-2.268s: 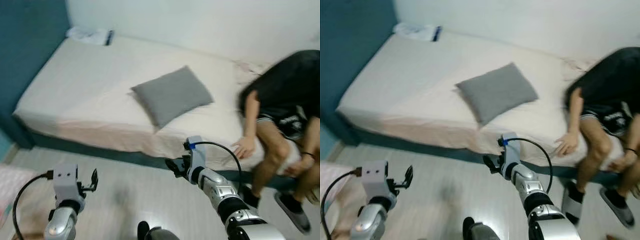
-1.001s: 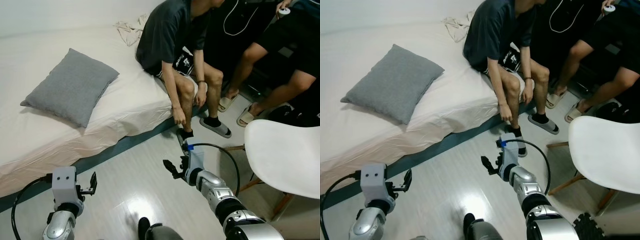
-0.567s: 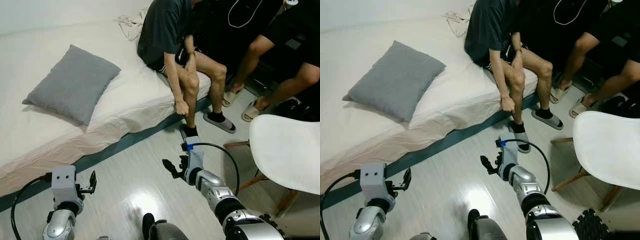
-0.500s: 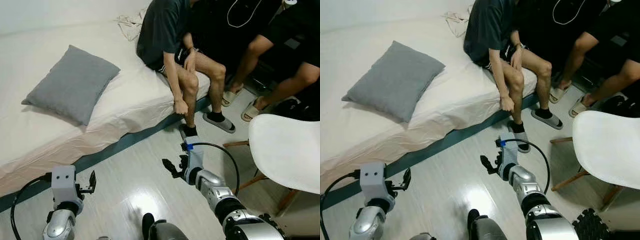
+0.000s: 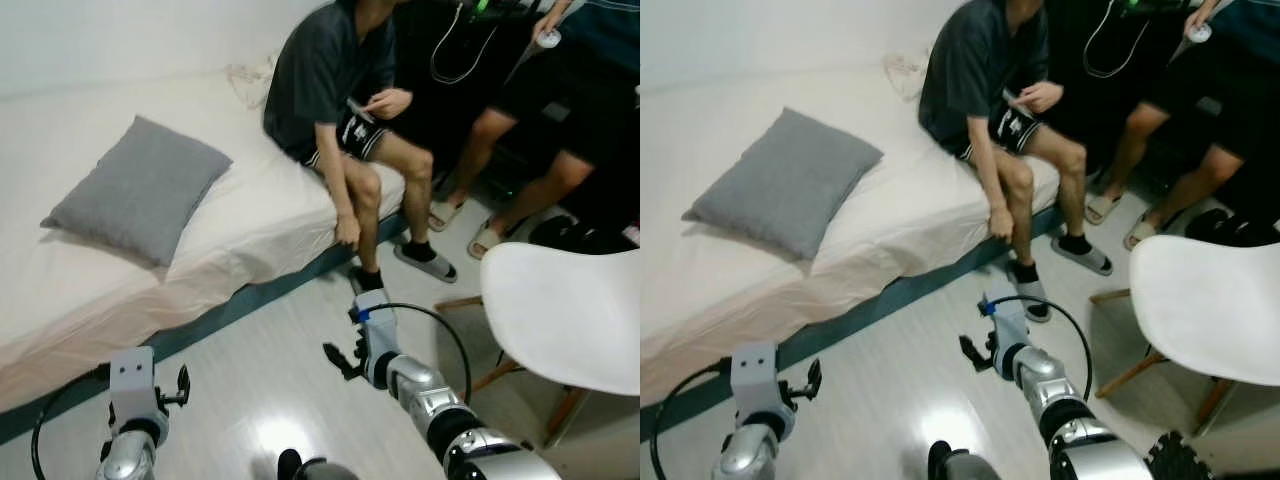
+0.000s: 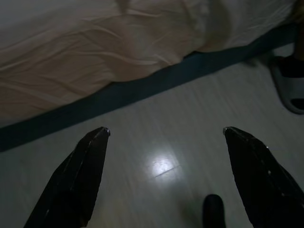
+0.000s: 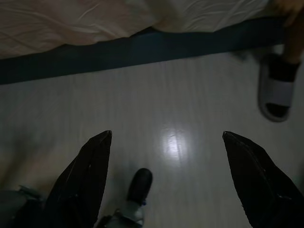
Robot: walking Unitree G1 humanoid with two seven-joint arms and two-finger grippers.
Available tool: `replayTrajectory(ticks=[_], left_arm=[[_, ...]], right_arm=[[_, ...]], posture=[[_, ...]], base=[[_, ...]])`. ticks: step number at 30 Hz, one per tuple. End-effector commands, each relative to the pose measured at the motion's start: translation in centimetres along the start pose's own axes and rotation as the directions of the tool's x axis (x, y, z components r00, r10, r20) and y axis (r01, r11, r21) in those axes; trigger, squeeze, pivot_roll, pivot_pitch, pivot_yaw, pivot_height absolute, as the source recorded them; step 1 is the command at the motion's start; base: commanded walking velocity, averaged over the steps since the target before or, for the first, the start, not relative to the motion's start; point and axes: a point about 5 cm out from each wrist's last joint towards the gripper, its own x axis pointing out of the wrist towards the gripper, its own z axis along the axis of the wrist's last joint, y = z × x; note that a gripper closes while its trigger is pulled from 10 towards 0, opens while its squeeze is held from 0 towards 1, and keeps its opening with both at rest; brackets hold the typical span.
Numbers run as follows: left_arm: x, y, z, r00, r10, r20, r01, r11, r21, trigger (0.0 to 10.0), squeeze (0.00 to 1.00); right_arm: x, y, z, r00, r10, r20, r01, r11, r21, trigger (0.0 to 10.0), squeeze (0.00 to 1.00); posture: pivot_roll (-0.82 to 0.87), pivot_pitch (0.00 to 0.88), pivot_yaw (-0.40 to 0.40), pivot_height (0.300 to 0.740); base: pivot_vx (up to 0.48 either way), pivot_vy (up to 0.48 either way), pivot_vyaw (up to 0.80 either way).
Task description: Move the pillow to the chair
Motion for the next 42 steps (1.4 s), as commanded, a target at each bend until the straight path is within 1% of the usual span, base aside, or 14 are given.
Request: replayTrajectory(ticks=[1, 7, 8, 9, 18, 20, 21, 24, 25, 26, 30, 34, 36, 42], left_arm=[[-0.1, -1.0, -1.2, 0.999, -0.010, -0.046, 0.009, 1.000, -0.030, 10.0, 0.00], [0.2, -3.0, -1.8, 0.997, -0.034, -0.071, 0.029, 0.997, -0.073, 10.0, 0.00], [0.2, -4.2, -2.4, 0.993, -0.056, -0.099, 0.048, 0.996, -0.077, 10.0, 0.00], [0.3, -4.6, -2.5, 0.991, -0.065, -0.114, 0.057, 0.996, -0.070, 10.0, 0.00], [0.6, -3.4, -3.3, 0.975, -0.089, -0.205, 0.098, 0.995, 0.032, 10.0, 0.00], [0.5, -2.7, -3.8, 0.964, -0.080, -0.253, 0.098, 0.994, 0.057, 10.0, 0.00], [0.4, -2.5, -4.1, 0.960, -0.076, -0.271, 0.096, 0.994, 0.060, 10.0, 0.00], [0.0, -1.9, -4.8, 0.940, -0.101, -0.327, 0.141, 0.985, 0.102, 10.0, 0.00], [0.0, -1.9, -4.8, 0.940, -0.101, -0.327, 0.141, 0.985, 0.102, 10.0, 0.00], [-0.2, -1.5, -5.3, 0.919, -0.134, -0.370, 0.207, 0.965, 0.164, 10.0, 0.00], [-0.4, -1.2, -5.5, 0.897, -0.170, -0.409, 0.275, 0.937, 0.214, 10.0, 0.00], [-0.4, -1.4, -5.6, 0.878, -0.194, -0.437, 0.319, 0.919, 0.234, 10.0, 0.00], [-0.6, -1.9, -6.1, 0.871, -0.173, -0.459, 0.284, 0.941, 0.184, 10.0, 0.00], [-1.0, -2.4, -6.7, 0.869, -0.160, -0.468, 0.243, 0.962, 0.123, 10.0, 0.00]], right_arm=[[-0.2, 0.1, -1.0, 0.999, 0.014, -0.036, -0.015, 1.000, -0.009, 10.0, 0.00], [-0.3, 0.6, -2.1, 0.995, 0.046, -0.087, -0.051, 0.997, -0.058, 10.0, 0.00], [-0.3, 0.9, -2.6, 0.992, 0.040, -0.118, -0.050, 0.996, -0.079, 10.0, 0.00], [-0.2, 1.0, -2.6, 0.992, 0.036, -0.125, -0.048, 0.995, -0.088, 10.0, 0.00], [0.0, 1.8, -3.0, 0.988, 0.022, -0.152, -0.031, 0.998, -0.056, 10.0, 0.00], [0.0, 1.7, -3.3, 0.987, -0.010, -0.159, 0.005, 1.000, -0.031, 10.0, 0.00], [0.0, 1.7, -3.4, 0.987, -0.025, -0.158, 0.022, 1.000, -0.018, 10.0, 0.00], [0.0, 1.9, -3.5, 0.989, -0.072, -0.130, 0.083, 0.994, 0.077, 10.0, 0.00], [0.0, 1.9, -3.5, 0.989, -0.072, -0.130, 0.083, 0.994, 0.077, 10.0, 0.00], [0.0, 2.2, -3.9, 0.988, -0.104, -0.118, 0.121, 0.981, 0.152, 10.0, 0.00], [-0.1, 2.6, -4.6, 0.984, -0.129, -0.126, 0.153, 0.966, 0.209, 10.0, 0.00], [-0.3, 2.9, -5.4, 0.982, -0.125, -0.141, 0.152, 0.967, 0.203, 10.0, 0.00], [-0.5, 3.2, -5.9, 0.981, -0.099, -0.166, 0.123, 0.982, 0.144, 10.0, 0.00], [-0.3, 3.7, -5.7, 0.984, -0.056, -0.172, 0.074, 0.993, 0.097, 10.0, 0.00]], posture=[[-0.01, 0.055, -0.231, 0.740], [0.01, 0.019, -0.265, 0.740], [0.02, 0.011, -0.262, 0.740], [0.02, 0.005, -0.259, 0.740], [0.08, 0.000, -0.227, 0.740], [0.08, 0.000, -0.136, 0.740], [0.08, 0.000, -0.136, 0.740], [0.03, 0.000, 0.004, 0.740], [0.03, 0.000, 0.004, 0.740], [0.02, 0.000, 0.085, 0.740], [-0.02, 0.001, 0.143, 0.740], [-0.04, 0.002, 0.141, 0.740], [-0.04, 0.000, 0.105, 0.740], [-0.02, 0.000, 0.037, 0.740]], base=[[0.000, 0.000, 0.00], [0.000, 0.000, 0.00], [0.000, 0.000, 0.00], [0.000, 0.000, 0.00], [0.000, 0.000, 0.00], [0.000, 0.000, 0.00], [0.000, 0.000, 0.00], [0.000, 0.000, 0.00], [0.000, 0.000, 0.00], [0.000, 0.000, 0.00], [0.000, 0.000, 0.00], [0.000, 0.000, 0.00], [0.000, 0.000, 0.00], [0.000, 0.000, 0.00]])
